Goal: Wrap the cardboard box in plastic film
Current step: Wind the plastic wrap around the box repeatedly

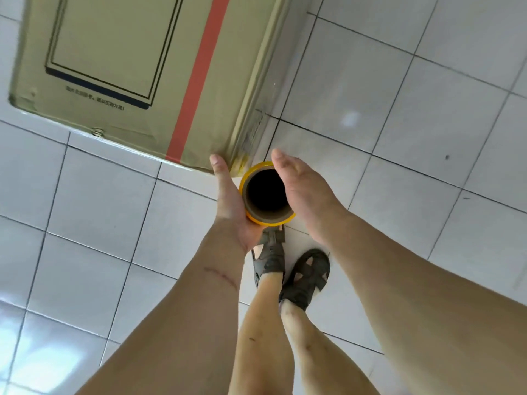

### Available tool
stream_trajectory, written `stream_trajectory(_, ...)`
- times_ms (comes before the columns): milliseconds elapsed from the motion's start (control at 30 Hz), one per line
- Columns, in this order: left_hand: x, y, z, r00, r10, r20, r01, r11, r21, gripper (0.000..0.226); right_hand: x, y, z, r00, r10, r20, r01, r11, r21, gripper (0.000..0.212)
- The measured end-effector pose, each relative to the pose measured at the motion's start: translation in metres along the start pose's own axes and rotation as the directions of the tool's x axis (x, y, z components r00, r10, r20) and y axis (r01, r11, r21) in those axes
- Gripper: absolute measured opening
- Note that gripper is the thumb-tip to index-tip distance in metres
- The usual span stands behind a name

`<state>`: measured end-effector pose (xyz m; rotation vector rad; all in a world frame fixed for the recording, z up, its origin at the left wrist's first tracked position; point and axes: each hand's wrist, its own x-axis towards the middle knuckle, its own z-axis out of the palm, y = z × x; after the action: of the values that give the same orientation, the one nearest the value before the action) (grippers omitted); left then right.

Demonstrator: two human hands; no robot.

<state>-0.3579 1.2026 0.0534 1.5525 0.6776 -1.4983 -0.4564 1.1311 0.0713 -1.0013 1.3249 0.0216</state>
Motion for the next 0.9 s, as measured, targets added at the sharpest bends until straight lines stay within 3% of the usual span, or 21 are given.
stream_trajectory(100, -0.002, 0.0, 0.001, 1.0, -0.002, -0.006, 0.003, 1.0, 0.012, 0.12, 0.003, -0.003, 0.002, 0.999, 0.011, -0.052, -0.011, 1.0, -0.009, 0.028)
stream_trajectory(300, -0.003, 0.002, 0.011, 0.975, 0.089, -0.205, -0.081, 0.996, 0.044, 0.135, 0.002, -0.005, -0.005, 0.999, 0.043, -0.023, -0.044, 0.998, -0.036, 0.023)
stream_trajectory(467, -0.003, 0.003, 0.016, 0.99, 0.06, -0.127, -0.073, 0.992, -0.105, 0.117, 0.007, -0.021, -0.007, 0.998, 0.058, -0.009, -0.059, 0.996, -0.073, 0.022)
stream_trajectory(633, 0.004, -0.008, 0.025, 0.998, 0.036, -0.042, -0.047, 0.954, -0.296, 0.151, 0.019, -0.039, -0.015, 0.999, 0.026, 0.03, -0.018, 0.972, -0.236, 0.013)
stream_trajectory(733, 0.029, -0.023, 0.03, 0.997, 0.002, -0.073, -0.031, 0.915, -0.403, 0.162, 0.027, -0.046, -0.023, 0.997, 0.005, 0.072, 0.02, 0.941, -0.337, 0.013)
stream_trajectory(833, 0.017, -0.012, 0.037, 0.99, 0.02, -0.14, -0.074, 0.916, -0.395, 0.148, 0.031, -0.05, -0.025, 0.993, -0.007, 0.122, 0.056, 0.914, -0.403, 0.016)
stream_trajectory(900, -0.001, 0.001, 0.045, 0.976, 0.054, -0.213, -0.125, 0.933, -0.337, 0.119, 0.035, -0.05, -0.03, 0.988, -0.014, 0.155, 0.081, 0.898, -0.433, 0.021)
